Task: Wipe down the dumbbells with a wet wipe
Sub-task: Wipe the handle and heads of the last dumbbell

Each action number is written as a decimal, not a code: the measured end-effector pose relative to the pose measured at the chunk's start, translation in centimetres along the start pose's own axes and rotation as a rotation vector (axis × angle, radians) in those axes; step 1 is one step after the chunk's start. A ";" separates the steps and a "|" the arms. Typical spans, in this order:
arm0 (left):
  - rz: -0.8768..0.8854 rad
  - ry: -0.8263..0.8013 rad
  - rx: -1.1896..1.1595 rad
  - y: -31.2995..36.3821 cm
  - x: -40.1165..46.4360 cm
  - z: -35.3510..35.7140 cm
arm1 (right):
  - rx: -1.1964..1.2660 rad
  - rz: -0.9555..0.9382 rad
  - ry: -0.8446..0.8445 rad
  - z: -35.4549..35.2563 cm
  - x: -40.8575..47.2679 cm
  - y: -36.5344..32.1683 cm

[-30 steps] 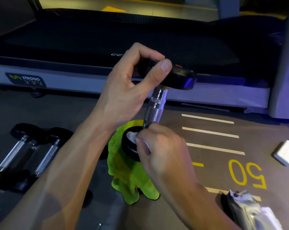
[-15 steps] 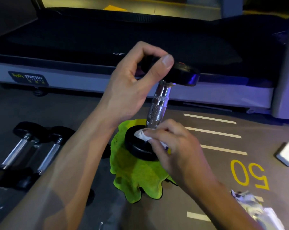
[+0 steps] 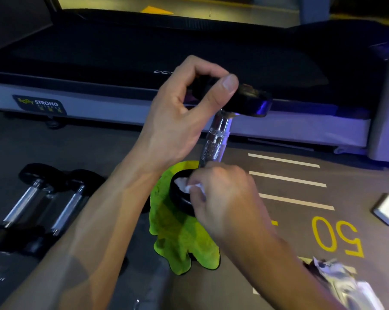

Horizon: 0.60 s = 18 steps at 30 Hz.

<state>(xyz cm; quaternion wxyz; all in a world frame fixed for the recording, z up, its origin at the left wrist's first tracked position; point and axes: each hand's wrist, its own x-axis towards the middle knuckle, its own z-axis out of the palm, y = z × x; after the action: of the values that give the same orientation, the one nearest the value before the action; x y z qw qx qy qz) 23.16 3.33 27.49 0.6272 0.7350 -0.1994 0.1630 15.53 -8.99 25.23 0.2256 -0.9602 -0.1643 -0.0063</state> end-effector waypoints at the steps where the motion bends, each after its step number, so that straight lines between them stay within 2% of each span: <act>1: 0.004 -0.008 0.002 0.0 0.0 -0.1 | -0.013 -0.009 -0.008 0.2 0.2 -0.3; 3: 0.007 -0.024 0.004 0.1 -0.1 -0.3 | 0.008 -0.031 0.010 0.4 0.1 0.3; 5: 0.007 -0.016 0.005 0.1 -0.2 -0.7 | 0.048 -0.032 0.107 0.2 -0.7 1.5; 9: 0.005 0.010 0.000 0.1 -0.3 -0.7 | 0.032 0.153 0.366 -0.7 -1.9 3.8; 11: -0.001 0.020 -0.003 0.1 -0.3 -0.4 | 0.044 0.077 0.439 -0.3 -2.0 3.3; 14: -0.006 0.023 -0.011 0.0 -0.2 -0.1 | 0.031 -0.094 0.303 1.5 -2.2 2.6; 16: -0.006 0.026 -0.013 0.0 -0.2 -0.2 | 0.073 -0.129 0.215 1.7 -2.1 3.3; 18: -0.006 0.029 -0.012 0.0 -0.2 -0.2 | 0.087 -0.151 0.200 1.4 -1.9 3.8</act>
<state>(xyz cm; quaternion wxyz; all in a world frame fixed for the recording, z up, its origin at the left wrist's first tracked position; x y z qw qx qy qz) 22.97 3.59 27.37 0.6349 0.7294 -0.1891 0.1706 14.86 -12.16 22.15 0.2813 -0.9290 -0.2130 -0.1119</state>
